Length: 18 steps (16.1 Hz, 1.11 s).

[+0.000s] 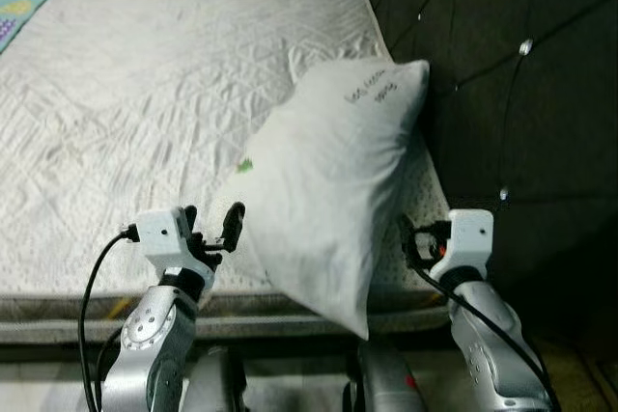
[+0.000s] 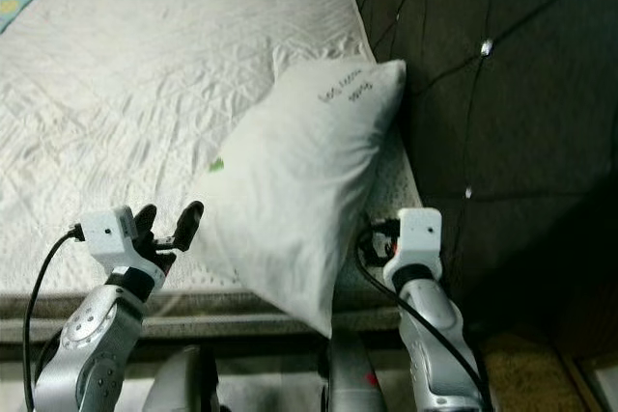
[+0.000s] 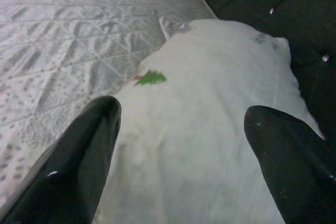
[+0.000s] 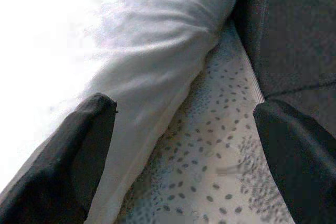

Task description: Clean up the room

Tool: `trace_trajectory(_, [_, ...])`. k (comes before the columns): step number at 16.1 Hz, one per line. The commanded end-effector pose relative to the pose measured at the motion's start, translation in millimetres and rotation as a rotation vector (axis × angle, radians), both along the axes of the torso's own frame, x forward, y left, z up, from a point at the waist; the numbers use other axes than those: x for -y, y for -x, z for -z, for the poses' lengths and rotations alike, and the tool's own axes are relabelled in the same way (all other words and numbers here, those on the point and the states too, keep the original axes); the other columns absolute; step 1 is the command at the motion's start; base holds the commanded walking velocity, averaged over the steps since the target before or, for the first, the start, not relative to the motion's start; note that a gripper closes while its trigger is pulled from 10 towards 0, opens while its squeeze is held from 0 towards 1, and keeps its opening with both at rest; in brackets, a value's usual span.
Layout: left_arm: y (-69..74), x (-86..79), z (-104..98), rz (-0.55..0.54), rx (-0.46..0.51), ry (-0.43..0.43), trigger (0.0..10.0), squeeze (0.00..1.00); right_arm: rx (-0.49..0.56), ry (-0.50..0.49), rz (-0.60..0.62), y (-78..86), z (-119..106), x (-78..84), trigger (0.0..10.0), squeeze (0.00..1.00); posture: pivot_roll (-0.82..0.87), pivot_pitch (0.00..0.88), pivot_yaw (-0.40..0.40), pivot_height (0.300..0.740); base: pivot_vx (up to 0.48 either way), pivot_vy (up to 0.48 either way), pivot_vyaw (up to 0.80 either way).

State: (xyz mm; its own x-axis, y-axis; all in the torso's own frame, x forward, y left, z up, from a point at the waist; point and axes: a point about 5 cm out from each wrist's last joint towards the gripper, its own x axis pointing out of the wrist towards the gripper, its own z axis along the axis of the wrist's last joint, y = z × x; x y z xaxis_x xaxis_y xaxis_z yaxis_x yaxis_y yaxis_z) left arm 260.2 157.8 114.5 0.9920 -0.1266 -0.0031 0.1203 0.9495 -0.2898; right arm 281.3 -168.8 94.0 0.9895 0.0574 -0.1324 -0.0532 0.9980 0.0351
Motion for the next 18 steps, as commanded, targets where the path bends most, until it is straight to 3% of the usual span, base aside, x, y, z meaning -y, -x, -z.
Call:
trace_trajectory(1, [0.1, -3.2, 1, -0.014, -0.011, -0.011, 10.0, 0.00, -0.017, -0.010, -0.004, 1.5, 4, -0.1, 10.0, 0.00, -0.15, 0.159, 0.005, 0.551, 0.000, 0.000, 0.00])
trace_trajectory(6, [-5.3, -1.9, -2, -0.012, 0.006, -0.011, 10.0, 0.00, -0.043, -0.009, -0.086, -4.1, 5, -7.3, 10.0, 0.00, -0.15, 0.146, 0.012, 0.551, 0.000, 0.000, 0.00])
trace_trajectory(8, [-7.4, -2.1, -3, -0.017, 0.010, -0.015, 10.0, 0.00, -0.134, -0.087, -0.246, -4.3, 13, -22.9, 10.0, 0.00, -0.15, 0.142, 0.011, 0.551, 0.000, 0.000, 0.00])
trace_trajectory(12, [-5.6, -3.6, -3, -0.014, 0.007, -0.014, 10.0, 0.00, -0.136, -0.147, -0.369, -12.4, 2, -36.3, 10.0, 0.00, -0.14, 0.136, 0.007, 0.551, 0.000, 0.000, 0.00])
trace_trajectory(15, [-4.4, -4.7, -3, -0.009, 0.011, -0.022, 10.0, 0.00, -0.111, -0.168, -0.358, -23.7, -8, -32.9, 10.0, 0.00, -0.13, 0.127, 0.009, 0.551, 0.000, 0.000, 0.00])
trace_trajectory(18, [-5.1, -5.7, -4, -0.004, 0.015, -0.032, 10.0, 0.00, -0.080, -0.251, -0.347, -31.0, -19, -29.2, 10.0, 0.00, -0.13, 0.116, 0.014, 0.551, 0.000, 0.000, 0.00])
